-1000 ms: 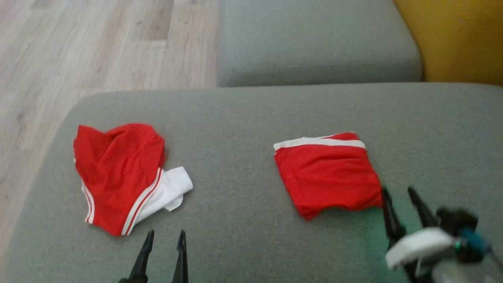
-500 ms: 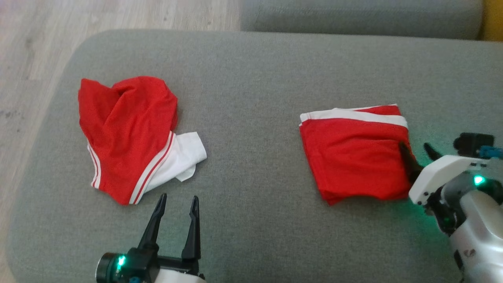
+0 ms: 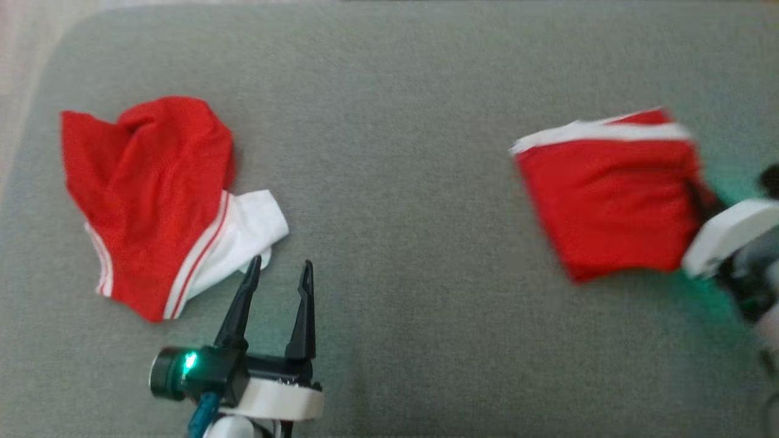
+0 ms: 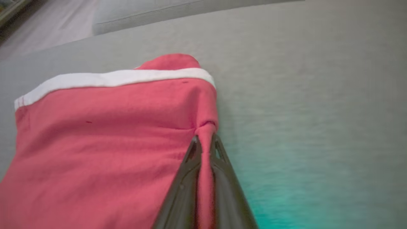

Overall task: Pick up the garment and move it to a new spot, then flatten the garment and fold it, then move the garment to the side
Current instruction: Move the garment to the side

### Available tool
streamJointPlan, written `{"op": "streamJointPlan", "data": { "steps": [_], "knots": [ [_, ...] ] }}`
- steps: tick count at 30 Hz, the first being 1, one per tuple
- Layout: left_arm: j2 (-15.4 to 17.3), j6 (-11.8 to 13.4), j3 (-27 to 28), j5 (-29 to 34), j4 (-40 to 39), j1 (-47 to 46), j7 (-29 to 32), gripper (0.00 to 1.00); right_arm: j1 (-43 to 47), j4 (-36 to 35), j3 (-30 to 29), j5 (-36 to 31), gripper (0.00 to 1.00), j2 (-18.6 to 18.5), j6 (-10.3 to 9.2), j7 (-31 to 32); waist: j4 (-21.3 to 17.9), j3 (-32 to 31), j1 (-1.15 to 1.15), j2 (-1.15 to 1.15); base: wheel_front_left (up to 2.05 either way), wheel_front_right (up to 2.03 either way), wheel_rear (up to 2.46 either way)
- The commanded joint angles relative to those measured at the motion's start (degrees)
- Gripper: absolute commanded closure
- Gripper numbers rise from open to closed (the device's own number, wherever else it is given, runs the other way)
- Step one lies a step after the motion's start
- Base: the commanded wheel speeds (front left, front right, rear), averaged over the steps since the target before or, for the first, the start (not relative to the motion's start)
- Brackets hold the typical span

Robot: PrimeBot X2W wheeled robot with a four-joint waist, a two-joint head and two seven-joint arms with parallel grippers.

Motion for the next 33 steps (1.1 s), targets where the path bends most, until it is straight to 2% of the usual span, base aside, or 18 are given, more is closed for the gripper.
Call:
{"op": "streamJointPlan", "data": {
  "steps": [1,7,13,17,21,22,23,24,29,33],
  "knots": [
    [-0.2,0.0,2.3,0.4,-2.3,-2.8,-0.3,0.00,-2.8,-0.6,-0.1,0.5,1.00,-4.4,0.37,-1.1,-2.3,3.5,0.00,0.00,0.00,0.00,0.00],
    [-0.2,-0.5,1.2,0.5,-3.4,-7.0,-0.3,0.00,-6.4,0.4,-2.3,-0.1,1.00,-14.4,0.37,-1.9,-4.6,10.2,0.00,0.00,0.00,0.00,0.00],
    [-0.2,-1.1,0.2,0.9,-3.3,-11.4,-0.3,0.00,-8.6,0.5,-5.5,-2.4,1.00,-22.4,0.37,-2.3,-5.9,15.0,0.00,0.00,0.00,0.00,0.00],
    [-0.2,-1.2,-0.3,0.9,-3.3,-13.1,-0.3,0.00,-9.1,-0.8,-7.3,-2.4,1.00,-24.3,0.37,-1.6,-5.9,16.6,0.00,0.00,0.00,0.00,0.00],
    [-0.2,-1.2,-1.1,0.4,-3.0,-14.7,-0.3,0.00,-9.7,-2.4,-8.8,-6.1,1.00,-26.9,0.37,-1.1,-5.4,17.4,0.00,0.00,0.00,0.00,0.00],
    [-0.2,-1.2,-1.4,0.2,-2.8,-14.9,-0.3,0.00,-9.6,-2.3,-9.3,-7.1,0.95,-27.1,0.37,-0.6,-5.2,17.2,0.00,0.00,0.00,0.00,0.00],
    [-0.2,-1.2,-1.7,-0.1,-2.6,-15.0,-0.3,0.00,-9.5,-2.1,-9.8,-8.1,0.57,-27.3,0.37,-0.1,-4.8,16.8,0.00,0.00,0.00,0.00,0.00],
    [-0.2,-1.1,-1.9,-0.4,-2.4,-15.0,-0.3,0.00,-9.4,-1.7,-10.6,-9.4,0.00,-27.3,0.37,0.1,-4.5,16.3,0.00,0.00,0.00,0.00,0.00],
    [-0.2,-0.4,-1.9,-1.1,-1.5,-13.2,-0.3,0.00,-8.0,-0.7,-13.9,-14.4,0.00,-23.6,0.37,0.1,-2.9,11.3,0.00,0.00,0.00,0.00,0.00],
    [-0.2,0.1,-0.9,-1.9,-0.5,-10.4,-0.3,0.00,-4.2,-1.0,-15.4,-17.5,0.00,-17.4,0.37,-2.5,-1.8,4.5,0.00,0.00,0.00,0.00,0.00]
  ]
}}
